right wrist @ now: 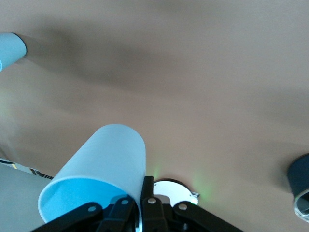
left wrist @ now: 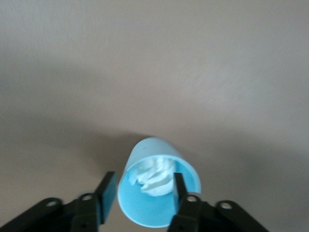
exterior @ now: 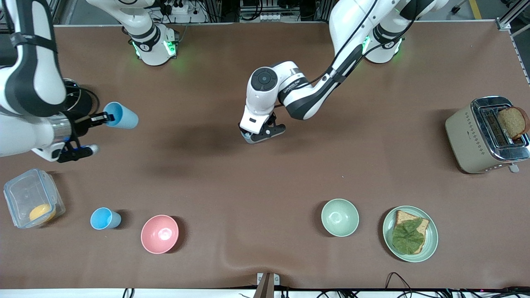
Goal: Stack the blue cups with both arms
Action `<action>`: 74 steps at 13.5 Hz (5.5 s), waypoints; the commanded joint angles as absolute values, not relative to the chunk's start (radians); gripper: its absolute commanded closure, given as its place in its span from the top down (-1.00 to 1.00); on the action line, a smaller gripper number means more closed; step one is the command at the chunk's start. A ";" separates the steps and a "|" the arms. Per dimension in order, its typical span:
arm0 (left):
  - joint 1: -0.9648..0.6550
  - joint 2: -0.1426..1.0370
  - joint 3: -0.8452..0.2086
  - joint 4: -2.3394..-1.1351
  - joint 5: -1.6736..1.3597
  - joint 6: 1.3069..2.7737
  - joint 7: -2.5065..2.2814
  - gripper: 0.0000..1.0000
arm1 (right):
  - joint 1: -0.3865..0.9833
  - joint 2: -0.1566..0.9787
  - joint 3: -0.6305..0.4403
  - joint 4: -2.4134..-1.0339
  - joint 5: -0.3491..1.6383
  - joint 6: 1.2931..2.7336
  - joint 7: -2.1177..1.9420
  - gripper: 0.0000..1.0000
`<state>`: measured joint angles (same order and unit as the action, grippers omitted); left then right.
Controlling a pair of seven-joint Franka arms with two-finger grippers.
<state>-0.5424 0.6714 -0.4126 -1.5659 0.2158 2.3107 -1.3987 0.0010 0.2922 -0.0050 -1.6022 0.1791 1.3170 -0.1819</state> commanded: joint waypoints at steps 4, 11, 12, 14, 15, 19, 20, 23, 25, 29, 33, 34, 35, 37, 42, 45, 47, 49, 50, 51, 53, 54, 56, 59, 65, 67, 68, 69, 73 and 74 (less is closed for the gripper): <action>-0.350 0.391 -0.422 -1.591 0.233 2.116 -1.404 1.00 | 0.130 0.259 -0.009 -1.654 0.308 1.316 0.119 -1.00; -0.077 0.247 -0.423 -1.586 0.151 1.904 -0.929 1.00 | 0.415 0.314 -0.009 -1.651 0.374 1.541 0.634 -1.00; -0.017 0.221 -0.431 -1.589 0.120 1.876 -0.843 1.00 | 0.443 0.333 -0.009 -1.649 0.396 1.589 0.694 -1.00; 0.052 0.177 -0.436 -1.597 0.017 1.838 -0.662 1.00 | 0.495 0.377 -0.009 -1.641 0.416 1.679 0.787 -1.00; 0.070 0.146 -0.424 -1.598 0.008 1.801 -0.587 1.00 | 0.514 0.391 -0.009 -1.643 0.419 1.713 0.822 -1.00; 0.067 0.072 -0.290 -1.588 0.005 1.671 -0.338 1.00 | 0.580 0.451 -0.009 -1.641 0.426 1.825 0.929 -1.00; 0.064 0.055 -0.258 -1.586 0.005 1.646 -0.281 1.00 | 0.592 0.463 -0.009 -1.641 0.431 1.851 0.951 -1.00; 0.066 0.020 -0.224 -1.586 0.005 1.611 -0.220 1.00 | 0.614 0.482 -0.009 -1.641 0.443 1.878 0.971 -1.00; 0.061 0.003 -0.186 -1.586 0.005 1.594 -0.198 1.00 | 0.620 0.486 -0.009 -1.646 0.446 1.890 0.980 -1.00; 0.034 -0.003 -0.127 -1.586 0.009 1.580 -0.189 1.00 | 0.637 0.497 -0.011 -1.654 0.445 1.898 0.997 -1.00; 0.020 -0.020 -0.110 -1.588 0.009 1.574 -0.184 1.00 | 0.649 0.518 -0.011 -1.654 0.443 1.907 0.999 -1.00; 0.018 -0.018 -0.109 -1.586 0.009 1.574 -0.186 1.00 | 0.649 0.526 -0.011 -1.652 0.443 1.907 1.003 -0.80; 0.024 -0.009 -0.110 -1.588 0.009 1.574 -0.184 1.00 | 0.647 0.528 -0.011 -1.651 0.443 1.901 1.003 0.16; 0.028 -0.003 -0.118 -1.585 0.006 1.574 -0.186 1.00 | 0.641 0.520 -0.012 -1.651 0.443 1.893 1.003 1.00; 0.029 -0.005 -0.146 -1.583 0.015 1.574 -0.187 1.00 | 0.539 0.428 -0.017 -1.629 0.430 1.708 0.872 1.00; 0.025 -0.003 -0.152 -1.552 0.014 1.566 -0.189 1.00 | 0.407 0.358 -0.020 -1.632 0.425 1.554 0.673 1.00; 0.028 -0.005 -0.152 -1.548 0.015 1.539 -0.189 1.00 | 0.329 0.325 -0.020 -1.637 0.366 1.475 0.554 1.00; 0.029 -0.005 -0.155 -1.548 0.014 1.532 -0.189 1.00 | 0.258 0.295 -0.020 -1.637 0.269 1.410 0.401 1.00; 0.031 -0.005 -0.153 -1.546 0.012 1.525 -0.189 1.00 | 0.227 0.273 -0.020 -1.637 0.226 1.393 0.332 1.00; 0.031 -0.005 -0.153 -1.546 0.017 1.522 -0.189 1.00 | 0.198 0.255 -0.020 -1.637 0.195 1.390 0.292 1.00; 0.031 -0.005 -0.155 -1.545 0.015 1.522 -0.189 1.00 | 0.155 0.218 -0.020 -1.623 0.164 1.397 0.235 1.00; 0.029 -0.005 -0.155 -1.536 0.015 1.522 -0.189 1.00 | 0.140 0.203 -0.020 -1.605 0.140 1.407 0.221 1.00; 0.026 -0.002 -0.152 -1.513 0.012 1.522 -0.189 1.00 | 0.100 0.193 -0.002 -1.562 0.056 1.439 0.212 1.00; 0.026 -0.002 -0.152 -1.514 0.008 1.522 -0.187 1.00 | -0.073 0.143 0.128 -1.516 0.032 1.440 0.116 1.00; 0.032 0.000 -0.152 -1.520 0.006 1.522 -0.195 1.00 | -0.088 0.011 0.127 -1.516 -0.049 1.462 0.054 1.00; 0.032 0.000 -0.152 -1.519 0.006 1.522 -0.195 1.00 | -0.065 0.008 0.108 -1.517 -0.057 1.460 0.054 1.00; 0.034 0.000 -0.152 -1.520 0.006 1.522 -0.198 1.00 | -0.036 0.006 0.079 -1.517 -0.055 1.460 0.054 1.00; 0.035 0.000 -0.150 -1.522 0.006 1.522 -0.198 1.00 | -0.009 -0.001 0.046 -1.517 -0.054 1.460 0.052 1.00; 0.040 0.002 -0.147 -1.516 0.012 1.522 -0.184 1.00 | 0.003 0.002 0.034 -1.517 -0.040 1.489 0.054 1.00; 0.041 0.008 -0.141 -1.511 0.012 1.522 -0.183 1.00 | 0.003 0.003 0.035 -1.517 -0.040 1.493 0.054 1.00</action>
